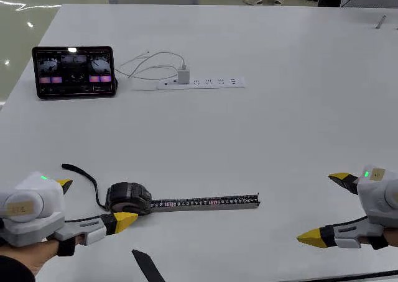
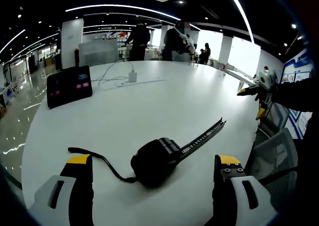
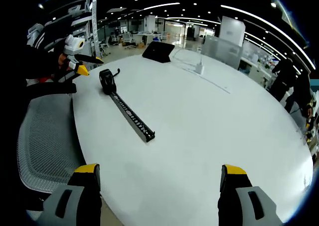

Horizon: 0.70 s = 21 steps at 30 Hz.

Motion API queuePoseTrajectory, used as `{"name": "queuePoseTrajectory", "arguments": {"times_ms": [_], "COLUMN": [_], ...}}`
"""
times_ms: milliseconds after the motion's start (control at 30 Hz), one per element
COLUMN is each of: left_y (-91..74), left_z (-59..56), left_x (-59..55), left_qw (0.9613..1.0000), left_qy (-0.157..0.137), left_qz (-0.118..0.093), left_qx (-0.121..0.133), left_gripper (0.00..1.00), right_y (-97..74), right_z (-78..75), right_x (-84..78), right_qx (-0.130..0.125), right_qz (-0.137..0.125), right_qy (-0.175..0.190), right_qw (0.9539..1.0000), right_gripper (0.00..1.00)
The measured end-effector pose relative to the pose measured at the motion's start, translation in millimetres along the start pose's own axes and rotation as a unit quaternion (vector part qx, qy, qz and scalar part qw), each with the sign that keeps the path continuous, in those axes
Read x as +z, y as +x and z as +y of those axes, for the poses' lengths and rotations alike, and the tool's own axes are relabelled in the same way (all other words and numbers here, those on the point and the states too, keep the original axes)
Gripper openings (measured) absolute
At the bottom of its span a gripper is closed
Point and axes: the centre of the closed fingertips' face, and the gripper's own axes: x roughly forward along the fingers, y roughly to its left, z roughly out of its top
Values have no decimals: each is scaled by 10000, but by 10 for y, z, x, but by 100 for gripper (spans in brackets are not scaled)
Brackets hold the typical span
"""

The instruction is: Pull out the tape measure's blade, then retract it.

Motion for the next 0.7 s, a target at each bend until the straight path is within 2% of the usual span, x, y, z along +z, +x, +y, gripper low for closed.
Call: {"name": "queuePoseTrajectory", "arguments": {"times_ms": [133,233,333,567,700], "left_y": [73,110,145,217,237], "left_z": [-46,-102,-104,-36,10], "left_x": [52,69,58,6,26], "left_qw": [9998,9994,9990,9976,9952], "left_qy": [-181,-296,-372,-427,-603], "left_qz": [-59,-104,-92,-75,-201], "left_qx": [74,129,232,536,747], "left_gripper": [99,99,99,99,99], "right_y": [58,113,159,293,405], "right_z": [-22,-41,-57,0,-4], "right_x": [85,138,190,263,253], "right_qx": [167,287,365,585,712], "right_qz": [156,220,276,447,543], "right_qy": [-399,-529,-665,-915,-1037], "right_qw": [9989,9979,9967,9931,9906], "right_gripper": [99,99,99,99,99]}}
